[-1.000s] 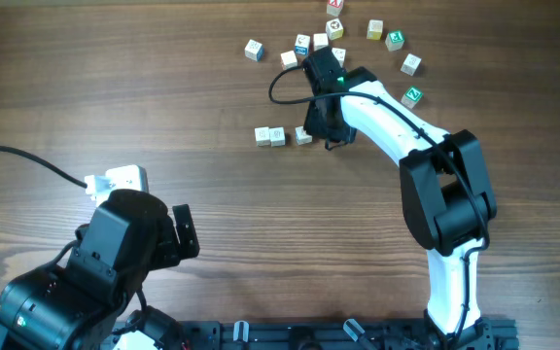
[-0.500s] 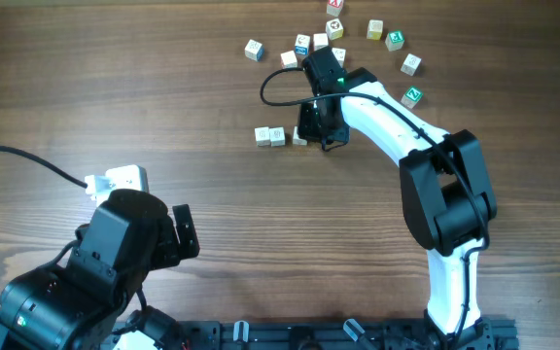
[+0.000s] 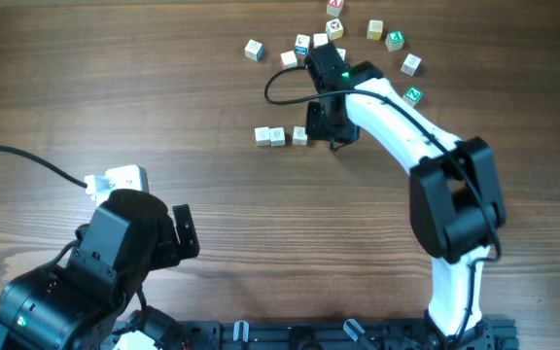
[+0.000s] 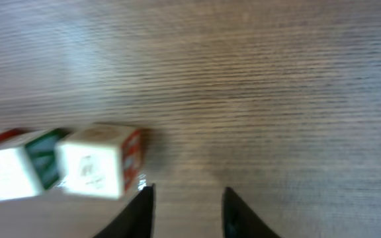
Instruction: Form a horizontal line
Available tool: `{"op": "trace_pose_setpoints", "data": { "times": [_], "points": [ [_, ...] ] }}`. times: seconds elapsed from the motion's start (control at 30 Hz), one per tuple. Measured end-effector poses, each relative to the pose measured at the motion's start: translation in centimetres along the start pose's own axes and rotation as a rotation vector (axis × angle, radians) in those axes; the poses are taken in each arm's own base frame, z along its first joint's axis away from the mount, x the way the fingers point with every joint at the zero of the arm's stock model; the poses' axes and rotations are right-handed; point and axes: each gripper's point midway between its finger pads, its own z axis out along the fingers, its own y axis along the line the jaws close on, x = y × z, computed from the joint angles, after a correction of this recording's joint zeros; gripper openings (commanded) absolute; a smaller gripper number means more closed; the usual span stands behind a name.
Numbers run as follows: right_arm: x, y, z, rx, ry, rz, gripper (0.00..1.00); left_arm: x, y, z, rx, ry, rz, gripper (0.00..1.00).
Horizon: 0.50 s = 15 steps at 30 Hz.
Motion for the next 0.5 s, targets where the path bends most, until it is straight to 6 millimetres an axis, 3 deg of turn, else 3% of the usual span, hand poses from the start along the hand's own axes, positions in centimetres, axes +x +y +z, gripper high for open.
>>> {"op": "trace_pose_setpoints", "data": {
  "times": [0.03,0.07,0.1,0.2,0.27,0.33,0.37,0.47,0.5],
  "points": [
    [-0.2,0.5,-0.8,-0.028,-0.013,-0.006,0.68,0.0,0.0,0.0,0.0,0.0,0.0,1.0],
    [-0.5,1.2,-1.7,-0.068,-0.03,-0.003,0.89,0.0,0.0,0.0,0.0,0.0,0.0,1.0],
    [-0.9,2.1,-2.5,-0.116,-0.048,-0.008,1.0,0.0,0.0,0.0,0.0,0.0,0.0,1.0],
    [-1.7,5.8,-4.9,-0.316,-0.063,0.036,0.99,0.0,0.0,0.0,0.0,0.0,0.0,1.0],
    [-1.4,7.5,-5.6,-0.412,-0.01,0.169,0.99,0.0,0.0,0.0,0.0,0.0,0.0,1.0],
    [-0.8,8.1,-5.7,-0.433,0.054,0.33,0.83,0.0,0.0,0.0,0.0,0.0,0.0,1.0],
    [-0.5,8.4,-5.7,-0.435,0.084,0.417,0.83,0.0,0.0,0.0,0.0,0.0,0.0,1.0],
    [0.9,10.1,-5.8,-0.431,0.176,0.661,0.86,0.0,0.0,0.0,0.0,0.0,0.0,1.0],
    [1.5,10.7,-5.8,-0.424,0.204,0.737,0.92,0.0,0.0,0.0,0.0,0.0,0.0,1.0]
  ]
}}
